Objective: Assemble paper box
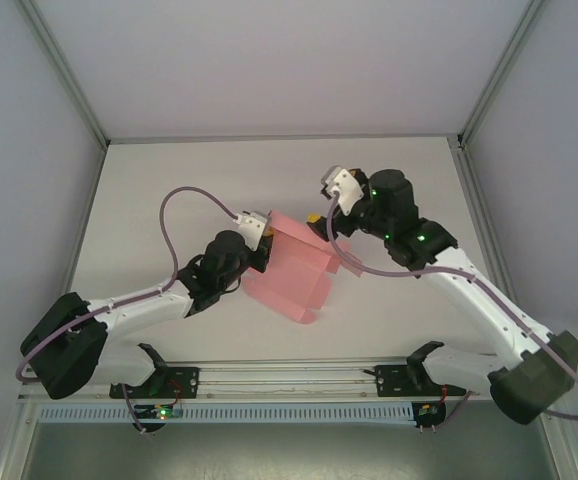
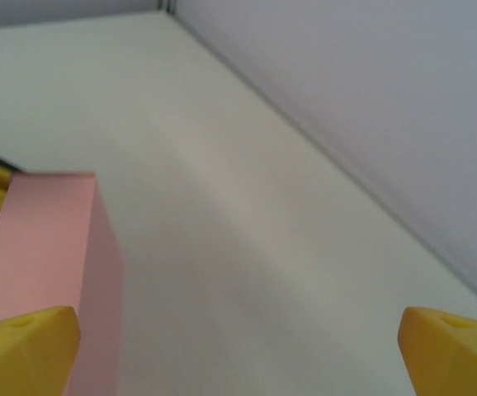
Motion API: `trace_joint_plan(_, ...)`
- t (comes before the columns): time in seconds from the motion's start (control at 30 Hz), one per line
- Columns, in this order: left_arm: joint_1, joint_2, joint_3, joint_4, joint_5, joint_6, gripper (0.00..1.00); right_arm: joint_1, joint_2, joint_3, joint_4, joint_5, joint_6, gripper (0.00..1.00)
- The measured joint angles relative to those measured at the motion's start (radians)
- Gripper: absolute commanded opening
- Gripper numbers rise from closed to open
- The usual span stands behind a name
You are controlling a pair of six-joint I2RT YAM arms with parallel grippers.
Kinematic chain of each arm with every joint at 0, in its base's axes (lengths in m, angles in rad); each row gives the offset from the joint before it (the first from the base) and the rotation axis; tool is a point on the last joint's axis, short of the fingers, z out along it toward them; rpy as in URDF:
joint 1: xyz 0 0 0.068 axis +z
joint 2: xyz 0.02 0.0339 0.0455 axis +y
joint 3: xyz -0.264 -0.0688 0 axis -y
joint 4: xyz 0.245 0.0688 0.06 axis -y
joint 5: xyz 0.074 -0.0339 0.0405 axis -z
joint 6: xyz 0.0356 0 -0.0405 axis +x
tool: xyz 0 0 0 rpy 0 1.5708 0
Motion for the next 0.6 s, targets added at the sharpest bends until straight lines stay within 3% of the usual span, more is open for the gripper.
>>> trace_joint_plan(0.4, 0.000, -0.008, -0.004, -0.091, -0.024, 0.000, 0.00, 0.051, 0.108, 0.014, -0.118, 0.027, -0.008, 0.98)
trace_joint_plan(0.6, -0.001, -0.008, 0.042, -0.123, -0.104, -0.026, 0.00, 0.047, 0.026, -0.002, -0.070, 0.124, 0.007, 0.98)
